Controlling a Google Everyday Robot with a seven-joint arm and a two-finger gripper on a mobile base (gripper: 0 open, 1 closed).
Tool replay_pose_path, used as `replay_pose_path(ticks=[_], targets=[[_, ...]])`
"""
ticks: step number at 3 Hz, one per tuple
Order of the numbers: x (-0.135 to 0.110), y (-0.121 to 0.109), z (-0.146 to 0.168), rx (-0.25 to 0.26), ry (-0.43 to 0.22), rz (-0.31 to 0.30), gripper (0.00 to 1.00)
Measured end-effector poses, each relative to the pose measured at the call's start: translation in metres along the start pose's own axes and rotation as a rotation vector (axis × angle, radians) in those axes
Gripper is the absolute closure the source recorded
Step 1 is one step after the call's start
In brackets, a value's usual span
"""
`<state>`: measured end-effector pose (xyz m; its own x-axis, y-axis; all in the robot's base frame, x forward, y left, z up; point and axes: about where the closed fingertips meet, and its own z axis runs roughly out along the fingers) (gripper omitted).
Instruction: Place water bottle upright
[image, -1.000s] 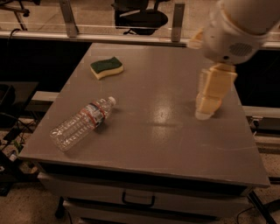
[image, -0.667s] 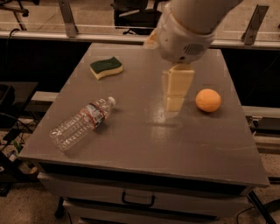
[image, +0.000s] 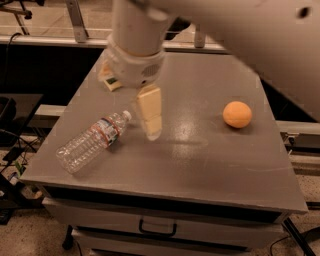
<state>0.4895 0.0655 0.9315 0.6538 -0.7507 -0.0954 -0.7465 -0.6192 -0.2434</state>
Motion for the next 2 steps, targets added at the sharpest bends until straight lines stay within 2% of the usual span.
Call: replay_pose_path(ticks=[1,2], targets=[[-0.019,-0.006,0.028,-0.07,0.015,-0.136,0.0],[-0.031,-0.015,0.057,-0.138,0.015,-0.221,0.0]])
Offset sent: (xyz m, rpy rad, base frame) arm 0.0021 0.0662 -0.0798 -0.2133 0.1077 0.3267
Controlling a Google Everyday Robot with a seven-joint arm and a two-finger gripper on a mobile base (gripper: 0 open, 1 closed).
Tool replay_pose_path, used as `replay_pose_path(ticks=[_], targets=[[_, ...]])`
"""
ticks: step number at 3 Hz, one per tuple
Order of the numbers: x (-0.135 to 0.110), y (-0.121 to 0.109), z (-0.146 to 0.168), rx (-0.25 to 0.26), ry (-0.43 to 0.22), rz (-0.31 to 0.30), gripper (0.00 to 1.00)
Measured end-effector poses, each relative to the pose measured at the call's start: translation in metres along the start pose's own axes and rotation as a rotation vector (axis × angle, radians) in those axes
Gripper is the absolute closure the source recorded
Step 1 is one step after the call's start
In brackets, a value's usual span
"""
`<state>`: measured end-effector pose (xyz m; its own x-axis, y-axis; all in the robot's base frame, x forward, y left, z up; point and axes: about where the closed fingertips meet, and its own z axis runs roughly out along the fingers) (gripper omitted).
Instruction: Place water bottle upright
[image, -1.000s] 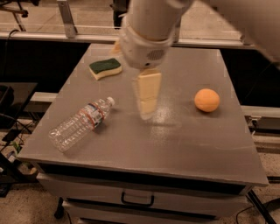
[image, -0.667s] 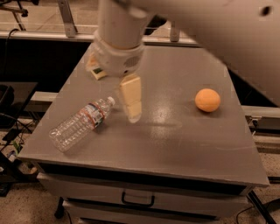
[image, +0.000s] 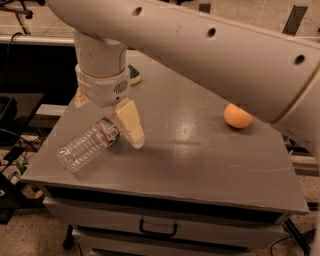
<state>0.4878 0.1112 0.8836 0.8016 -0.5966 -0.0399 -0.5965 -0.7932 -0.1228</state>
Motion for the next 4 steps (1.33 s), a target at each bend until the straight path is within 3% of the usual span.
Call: replay_pose_path(ticks=[1,2,3,4], targets=[[-0.014,-0.013,0.025,-0.059,0.009,-0.07,0.0],[-0.019,-0.021,0.039,-0.096,0.028,-0.091,0.03],[-0.012,-0.025,0.044,-0.112,0.054,-0.078,0.34],[-0.004,-0.028,0.04,-0.108,0.072,-0.061,0.57]])
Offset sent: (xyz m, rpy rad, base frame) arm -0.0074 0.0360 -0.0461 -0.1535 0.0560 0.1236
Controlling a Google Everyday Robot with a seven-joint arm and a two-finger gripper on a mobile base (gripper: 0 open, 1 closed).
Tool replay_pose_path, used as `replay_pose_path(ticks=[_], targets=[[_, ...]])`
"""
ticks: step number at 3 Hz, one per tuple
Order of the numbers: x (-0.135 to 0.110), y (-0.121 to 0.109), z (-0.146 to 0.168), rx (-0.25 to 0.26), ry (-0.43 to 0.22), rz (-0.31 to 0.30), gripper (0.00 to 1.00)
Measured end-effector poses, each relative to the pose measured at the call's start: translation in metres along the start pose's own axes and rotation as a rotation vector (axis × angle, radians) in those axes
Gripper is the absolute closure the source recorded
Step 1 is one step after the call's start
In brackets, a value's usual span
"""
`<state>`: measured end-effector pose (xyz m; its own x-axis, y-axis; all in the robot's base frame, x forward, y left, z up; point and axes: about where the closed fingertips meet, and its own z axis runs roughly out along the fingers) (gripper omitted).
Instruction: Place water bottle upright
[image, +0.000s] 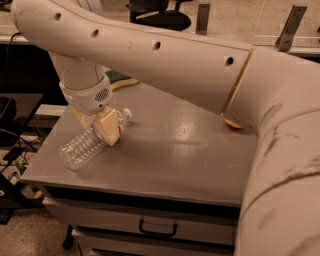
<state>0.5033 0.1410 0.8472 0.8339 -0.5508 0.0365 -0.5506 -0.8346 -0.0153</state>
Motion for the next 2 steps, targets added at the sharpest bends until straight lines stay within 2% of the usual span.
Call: replay_pose_path(ticks=[1,2], targets=[[0.017,-0.006,-0.019,0.05,0.04,0.007,0.8],[0.045,-0.015,-0.06,0.193,0.069,-0.011,1.0]])
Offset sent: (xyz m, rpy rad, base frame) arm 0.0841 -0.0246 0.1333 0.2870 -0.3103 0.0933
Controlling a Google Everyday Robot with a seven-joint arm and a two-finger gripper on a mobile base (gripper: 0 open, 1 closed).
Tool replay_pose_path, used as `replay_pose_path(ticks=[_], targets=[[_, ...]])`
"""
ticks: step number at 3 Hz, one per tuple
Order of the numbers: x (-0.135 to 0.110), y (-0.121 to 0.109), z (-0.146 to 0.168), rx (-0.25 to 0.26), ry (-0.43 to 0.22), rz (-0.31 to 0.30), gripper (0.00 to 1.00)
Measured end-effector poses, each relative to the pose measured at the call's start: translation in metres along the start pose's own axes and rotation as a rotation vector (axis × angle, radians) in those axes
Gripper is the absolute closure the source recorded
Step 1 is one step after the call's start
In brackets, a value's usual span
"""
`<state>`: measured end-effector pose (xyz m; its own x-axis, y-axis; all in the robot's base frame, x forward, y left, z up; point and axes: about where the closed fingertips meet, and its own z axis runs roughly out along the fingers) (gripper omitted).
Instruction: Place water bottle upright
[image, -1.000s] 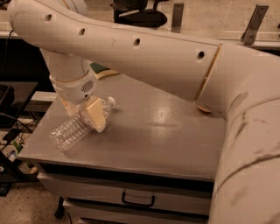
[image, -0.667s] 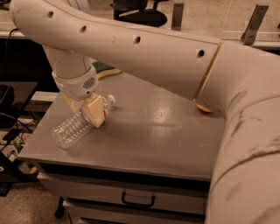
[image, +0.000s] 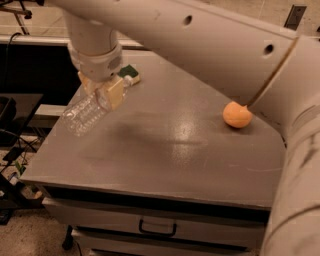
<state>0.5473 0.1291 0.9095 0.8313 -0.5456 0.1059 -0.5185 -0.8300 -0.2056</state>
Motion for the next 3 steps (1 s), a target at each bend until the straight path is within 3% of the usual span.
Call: replay_pose_path(ticks=[2,3], targets=[[0.042,-0.022,-0.069,0.345,0.011,-0.172,1.0],[0.045,-0.025,-0.073,0.371,0.025,-0.213,1.0]])
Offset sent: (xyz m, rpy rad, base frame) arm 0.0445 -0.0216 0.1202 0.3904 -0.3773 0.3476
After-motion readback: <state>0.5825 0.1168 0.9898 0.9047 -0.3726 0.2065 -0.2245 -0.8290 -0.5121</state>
